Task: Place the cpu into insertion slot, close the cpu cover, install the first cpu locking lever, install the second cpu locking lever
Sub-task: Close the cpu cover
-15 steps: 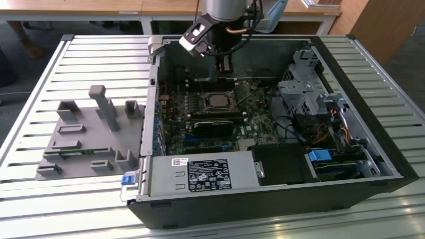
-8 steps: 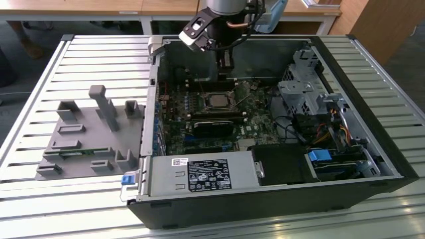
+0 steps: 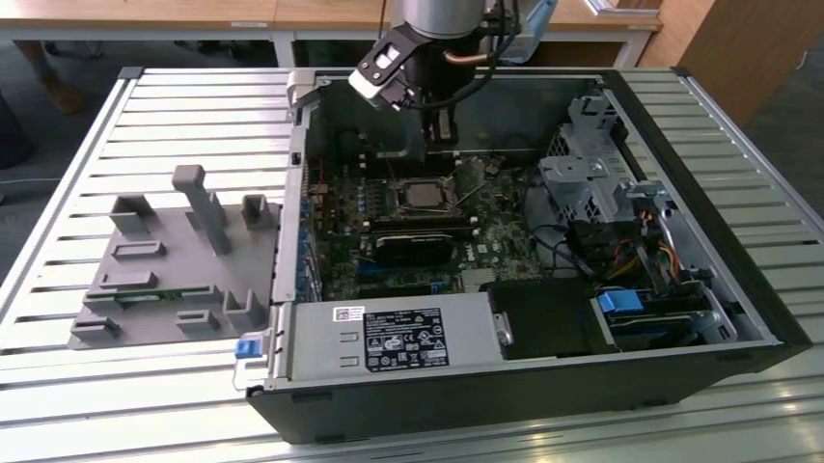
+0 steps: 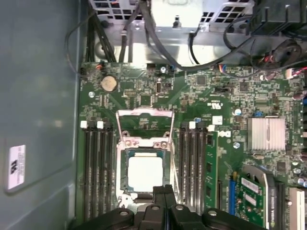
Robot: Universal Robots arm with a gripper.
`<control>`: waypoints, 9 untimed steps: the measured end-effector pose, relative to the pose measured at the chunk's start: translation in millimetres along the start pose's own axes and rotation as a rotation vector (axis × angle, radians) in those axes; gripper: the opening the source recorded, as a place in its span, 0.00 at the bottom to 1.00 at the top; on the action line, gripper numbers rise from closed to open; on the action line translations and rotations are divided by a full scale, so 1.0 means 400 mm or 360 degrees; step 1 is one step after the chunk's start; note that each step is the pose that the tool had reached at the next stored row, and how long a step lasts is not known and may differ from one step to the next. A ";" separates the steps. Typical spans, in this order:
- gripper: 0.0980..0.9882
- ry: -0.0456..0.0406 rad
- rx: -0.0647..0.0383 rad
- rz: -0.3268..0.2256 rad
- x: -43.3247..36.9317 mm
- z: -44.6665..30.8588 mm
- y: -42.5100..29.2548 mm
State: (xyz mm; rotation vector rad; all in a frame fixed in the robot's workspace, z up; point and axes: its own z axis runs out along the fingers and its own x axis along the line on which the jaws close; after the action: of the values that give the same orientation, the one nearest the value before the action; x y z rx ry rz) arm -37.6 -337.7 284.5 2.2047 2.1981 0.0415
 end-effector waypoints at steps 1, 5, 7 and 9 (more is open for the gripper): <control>0.01 0.0000 0.0001 0.0000 -0.001 0.001 0.005; 0.01 0.0000 0.0004 -0.0002 -0.001 0.004 0.043; 0.01 0.0000 0.0006 -0.0005 -0.001 0.006 0.063; 0.01 0.0000 0.0008 -0.0006 0.000 0.008 0.078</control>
State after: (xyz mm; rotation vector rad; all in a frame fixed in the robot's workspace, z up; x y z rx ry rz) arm -6.3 -337.7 282.5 2.2035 2.2049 0.0359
